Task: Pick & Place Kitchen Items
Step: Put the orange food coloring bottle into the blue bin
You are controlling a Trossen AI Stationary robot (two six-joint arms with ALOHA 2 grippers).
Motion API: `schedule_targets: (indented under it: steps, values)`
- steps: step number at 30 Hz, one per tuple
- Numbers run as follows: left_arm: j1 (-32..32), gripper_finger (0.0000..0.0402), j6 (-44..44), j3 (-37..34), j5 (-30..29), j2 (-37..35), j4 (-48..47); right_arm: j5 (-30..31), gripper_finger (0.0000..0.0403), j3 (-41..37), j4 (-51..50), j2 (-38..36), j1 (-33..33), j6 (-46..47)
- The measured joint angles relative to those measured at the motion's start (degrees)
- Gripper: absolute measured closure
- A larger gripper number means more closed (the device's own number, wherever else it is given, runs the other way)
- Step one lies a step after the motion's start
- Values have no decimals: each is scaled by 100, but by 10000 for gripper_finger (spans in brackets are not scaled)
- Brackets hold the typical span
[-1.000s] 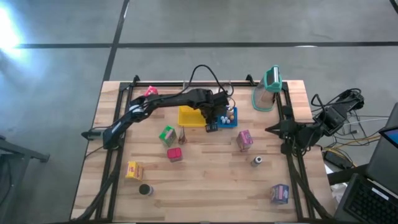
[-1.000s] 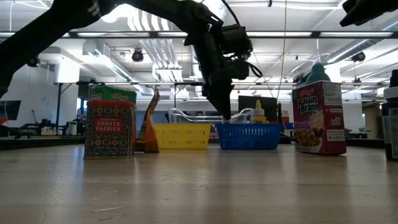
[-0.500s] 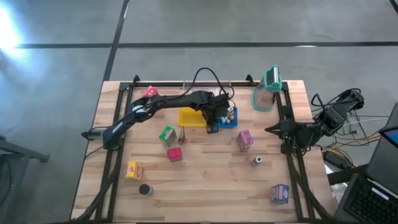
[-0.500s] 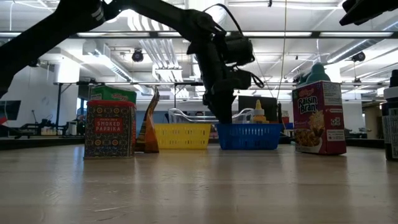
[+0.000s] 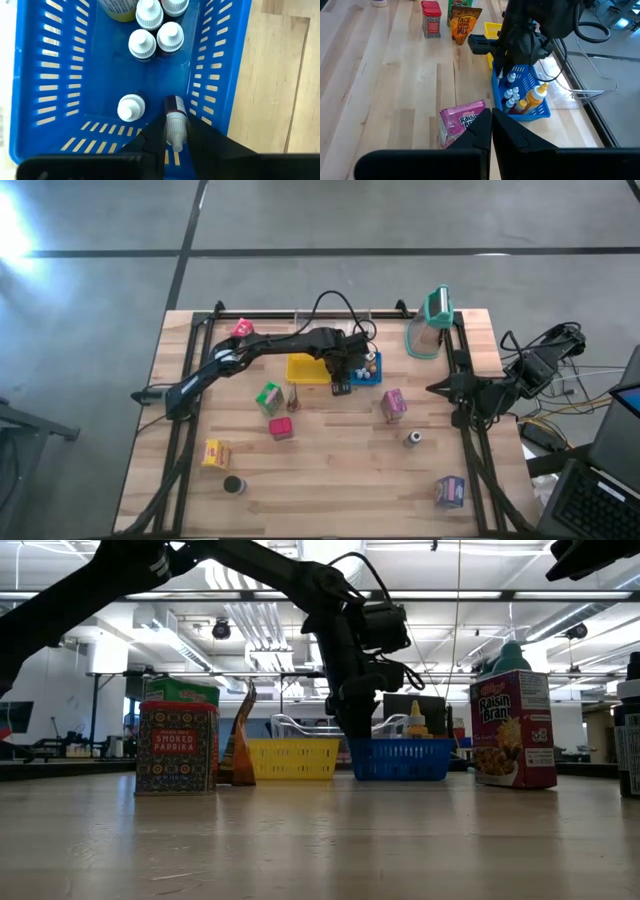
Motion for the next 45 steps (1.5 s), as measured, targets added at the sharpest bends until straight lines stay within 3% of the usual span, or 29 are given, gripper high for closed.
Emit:
schedule_targets:
  steps: [45]
  values:
    - [0, 309, 79, 46, 105, 0, 142, -2, 394, -4, 9, 0, 0, -63]
